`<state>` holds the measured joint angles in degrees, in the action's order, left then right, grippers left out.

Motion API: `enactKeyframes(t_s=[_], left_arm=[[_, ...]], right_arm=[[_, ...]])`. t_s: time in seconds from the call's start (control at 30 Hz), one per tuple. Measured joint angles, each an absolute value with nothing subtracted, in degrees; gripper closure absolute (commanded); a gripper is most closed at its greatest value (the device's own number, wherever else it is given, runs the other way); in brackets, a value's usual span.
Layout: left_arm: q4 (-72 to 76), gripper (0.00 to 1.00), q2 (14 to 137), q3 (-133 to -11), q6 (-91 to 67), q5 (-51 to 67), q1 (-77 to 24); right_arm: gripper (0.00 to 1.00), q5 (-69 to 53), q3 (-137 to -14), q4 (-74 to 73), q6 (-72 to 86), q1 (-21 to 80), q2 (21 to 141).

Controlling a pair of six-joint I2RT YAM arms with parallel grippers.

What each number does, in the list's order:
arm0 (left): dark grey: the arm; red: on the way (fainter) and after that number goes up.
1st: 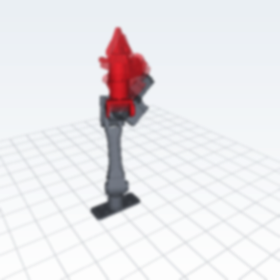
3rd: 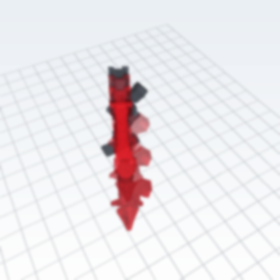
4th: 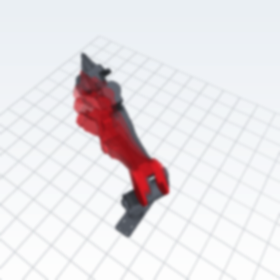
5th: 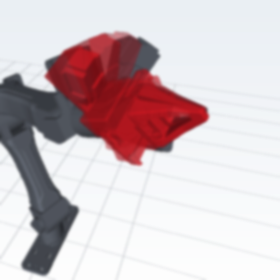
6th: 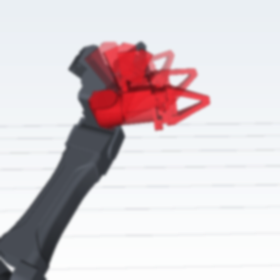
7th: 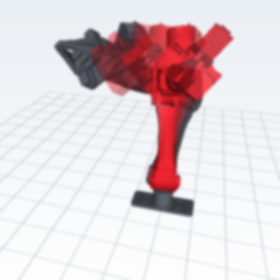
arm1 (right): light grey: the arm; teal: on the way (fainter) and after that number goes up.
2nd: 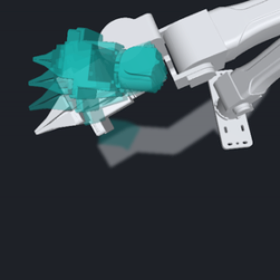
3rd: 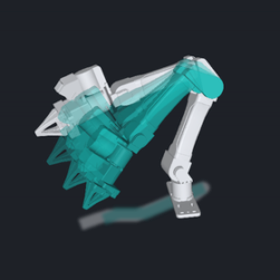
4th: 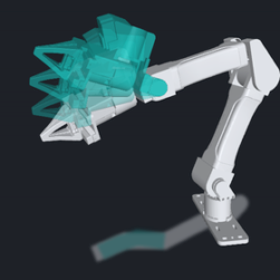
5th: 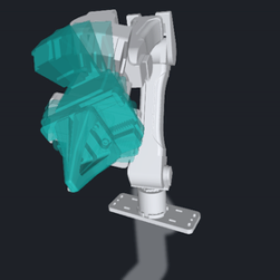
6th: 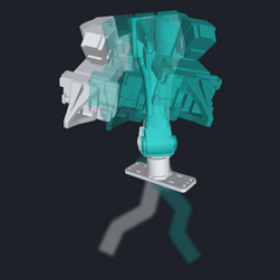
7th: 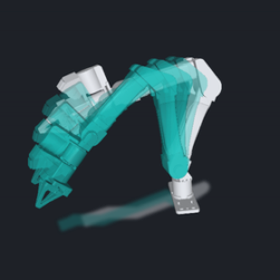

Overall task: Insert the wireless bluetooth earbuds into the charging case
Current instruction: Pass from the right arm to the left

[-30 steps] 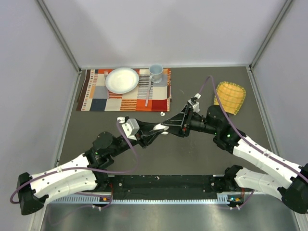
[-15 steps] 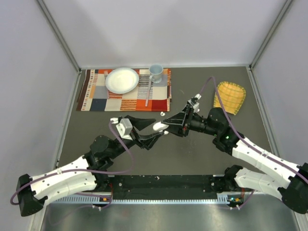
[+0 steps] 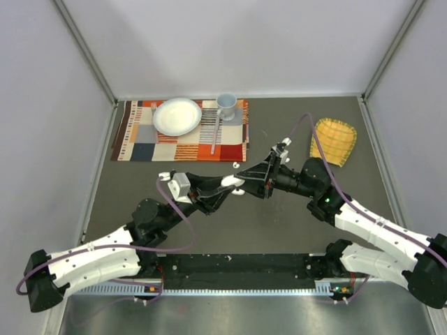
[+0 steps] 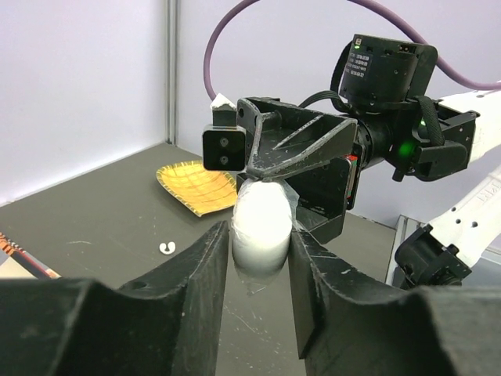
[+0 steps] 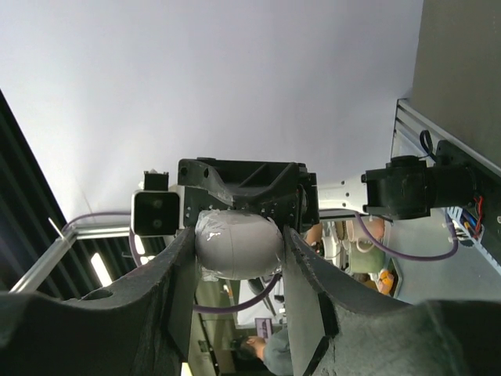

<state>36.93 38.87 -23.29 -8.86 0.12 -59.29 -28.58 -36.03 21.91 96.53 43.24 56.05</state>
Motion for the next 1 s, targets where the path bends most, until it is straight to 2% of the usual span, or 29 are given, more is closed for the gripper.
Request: enactKeyframes(t_s=[0.07,0.3,0.43,0.5,0.6,0.63,0.7,0.73,0.8,0.83,1.0], left_arm=[[37.47,0.62,39.38,-23.29,-8.82,0.14,-59.29],[38.33,0.56,40.34,-23.29,-8.84,0.12,-59.29],[38.46,0.56,41.08,-23.29,-8.86,0.12,-59.29],[38.44,0.59,41.21,-23.29,-8.88,0.12,-59.29],[38.52,0.71,41.41,-23.29,-9.04,0.25,-59.29],[38.52,0.82,41.41,-23.29,-9.06,0.34,-59.29],[38.59,0.94,41.41,-23.29,-9.17,0.38,-59.29],[38.59,0.98,41.43,-23.29,-8.99,0.49,-59.29],[38.61,1.00,41.54,-23.31,-8.82,0.51,-59.29],[38.59,1.00,41.69,-23.31,-8.71,0.49,-59.29],[38.17,1.00,42.50,-23.29,-8.84,0.67,-59.27]], right_arm=[[1.00,-28.49,-36.03,21.91,96.71,43.24,56.05],[1.00,-28.38,-36.01,21.93,97.17,43.24,56.05],[1.00,-28.53,-35.99,21.93,97.19,43.24,56.05],[1.00,-28.60,-35.99,21.93,97.19,43.24,56.05],[1.00,-28.49,-35.99,21.93,97.21,43.24,56.05],[1.00,-28.40,-35.99,21.91,97.21,43.24,56.05],[0.93,-28.32,-35.99,21.93,97.36,43.24,56.05],[0.82,-28.23,-35.99,21.93,97.36,43.24,56.05],[0.73,-28.14,-35.99,21.87,97.10,43.22,56.05],[0.64,-28.12,-35.99,21.65,96.82,43.20,56.01],[0.62,-26.98,-38.06,15.51,91.70,43.00,55.00]])
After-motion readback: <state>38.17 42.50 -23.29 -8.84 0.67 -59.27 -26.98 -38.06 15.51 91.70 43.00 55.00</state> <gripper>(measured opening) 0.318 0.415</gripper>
